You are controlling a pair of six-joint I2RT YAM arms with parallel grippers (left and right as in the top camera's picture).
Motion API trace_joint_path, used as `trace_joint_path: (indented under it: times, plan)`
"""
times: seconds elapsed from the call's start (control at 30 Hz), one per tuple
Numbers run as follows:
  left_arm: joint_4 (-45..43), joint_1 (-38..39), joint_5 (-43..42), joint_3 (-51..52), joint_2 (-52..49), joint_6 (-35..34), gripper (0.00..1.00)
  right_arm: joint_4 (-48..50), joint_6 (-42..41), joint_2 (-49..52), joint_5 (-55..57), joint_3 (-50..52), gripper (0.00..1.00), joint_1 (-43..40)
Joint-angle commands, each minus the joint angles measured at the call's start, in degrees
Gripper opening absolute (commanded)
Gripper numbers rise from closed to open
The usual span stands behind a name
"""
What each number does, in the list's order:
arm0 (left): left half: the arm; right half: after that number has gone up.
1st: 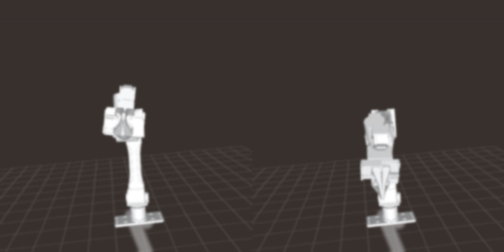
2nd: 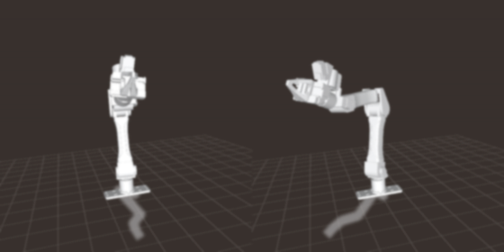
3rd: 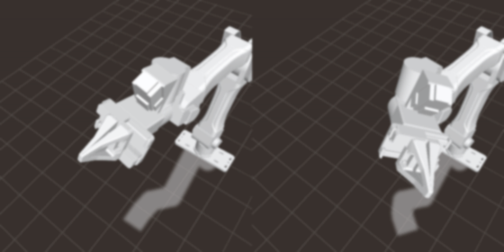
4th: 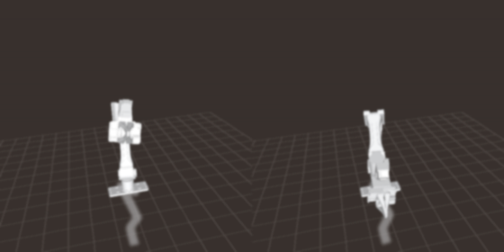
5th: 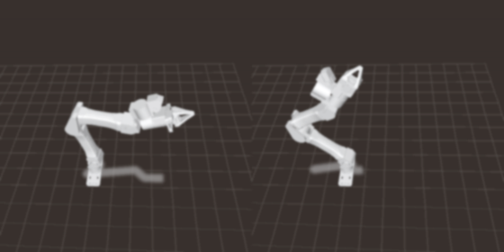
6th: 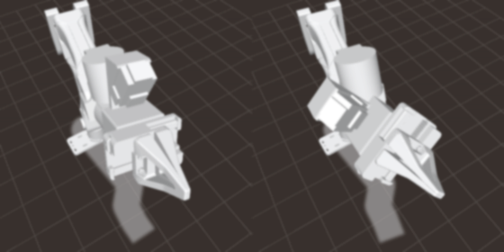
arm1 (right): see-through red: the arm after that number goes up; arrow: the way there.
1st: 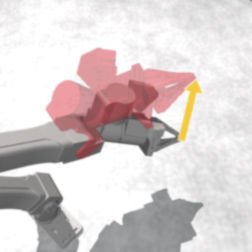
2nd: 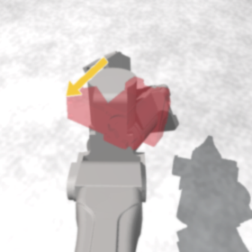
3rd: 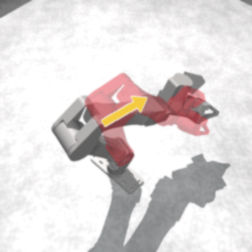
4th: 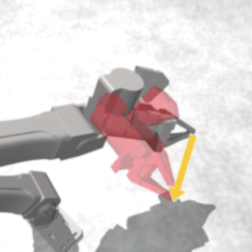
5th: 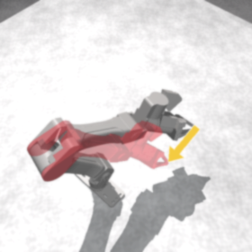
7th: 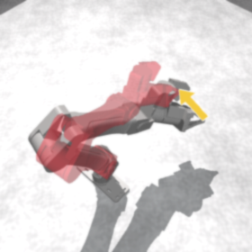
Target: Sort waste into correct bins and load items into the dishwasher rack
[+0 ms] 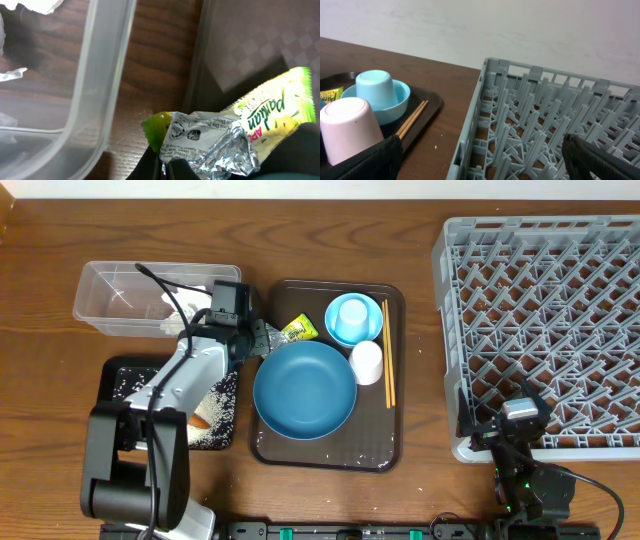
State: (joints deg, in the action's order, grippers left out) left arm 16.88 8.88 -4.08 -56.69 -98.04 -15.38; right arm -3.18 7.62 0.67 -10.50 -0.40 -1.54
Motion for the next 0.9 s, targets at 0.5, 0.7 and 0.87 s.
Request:
trace_joint_path:
  times: [0.5,0.7,0.87]
  plan:
    - [0.17,5.49,1.07,0.57,19.85,-2.93,0.06,-0.24,0.37,-0.35,0.13,0.07,0.99,-0.70]
    - [-1.44,3.78,15.76,0.57,24.57,-7.08,0.06,-0.24,0.37,-0.35,0.13,0.07,0.99,-0.70]
    - [-2.97,0.31,24.79,0.59,24.06,-7.69,0.06,-0.24,0.37,-0.35,0.13,0.07,0.99,-0.70]
